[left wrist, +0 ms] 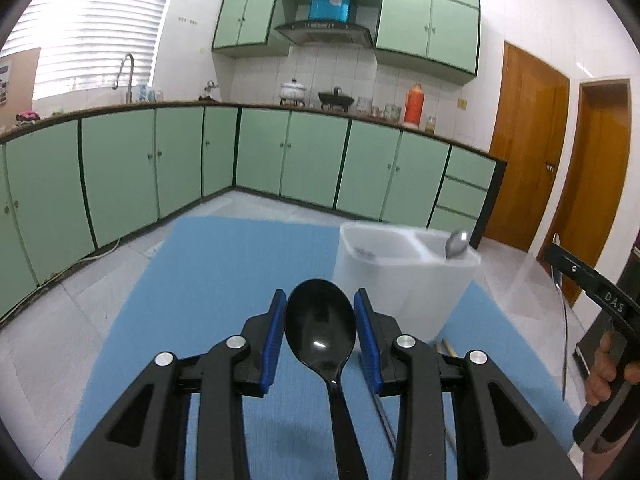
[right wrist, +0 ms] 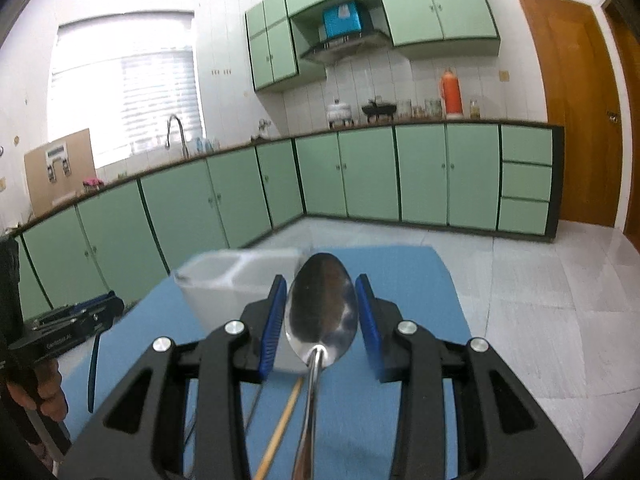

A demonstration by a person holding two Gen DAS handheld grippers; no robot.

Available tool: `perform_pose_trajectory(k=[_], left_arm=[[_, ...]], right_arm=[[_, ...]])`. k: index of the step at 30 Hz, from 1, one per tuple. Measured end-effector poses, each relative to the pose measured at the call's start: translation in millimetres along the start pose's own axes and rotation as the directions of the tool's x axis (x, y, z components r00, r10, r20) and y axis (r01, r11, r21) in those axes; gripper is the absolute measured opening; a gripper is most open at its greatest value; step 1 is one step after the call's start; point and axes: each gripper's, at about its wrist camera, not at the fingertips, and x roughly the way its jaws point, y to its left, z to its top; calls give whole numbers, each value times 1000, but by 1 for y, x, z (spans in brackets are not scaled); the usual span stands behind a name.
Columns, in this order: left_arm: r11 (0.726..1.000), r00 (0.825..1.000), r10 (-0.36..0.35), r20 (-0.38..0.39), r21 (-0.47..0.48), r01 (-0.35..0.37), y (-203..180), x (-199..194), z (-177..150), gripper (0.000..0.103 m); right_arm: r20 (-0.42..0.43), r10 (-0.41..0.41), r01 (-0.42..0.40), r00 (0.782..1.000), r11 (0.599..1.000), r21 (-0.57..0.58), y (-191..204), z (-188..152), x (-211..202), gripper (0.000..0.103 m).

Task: Organize utensils
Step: 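Lift both held spoons and carry them toward the white holder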

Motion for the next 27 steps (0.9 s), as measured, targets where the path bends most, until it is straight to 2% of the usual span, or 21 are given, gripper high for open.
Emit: perform_pose_trajectory(k=[5,10,16,20,27], left_arm=[[1000,997,-15,79,-2,16,-4,3,29,34],[999,982,-35,186,9,34,-10,15,64,34],[999,965,-50,257,19,46,-11,45,95,34],[998,953,-56,298,23,51,-11,68,108,34],[997,953,-71,295,37,63,-11,108,107,34]], right_arm=[[117,7,-4,993,1000,-31,7,23,9,34],[213,27,-20,977,999,-39,10,54,35,34],[257,20,-8,966,999,-47,17,76,79,34],[283,-24,45,959,997,-67,23,79,108,34],[309,-64,95,949,992,-86,29,74,134,34]])
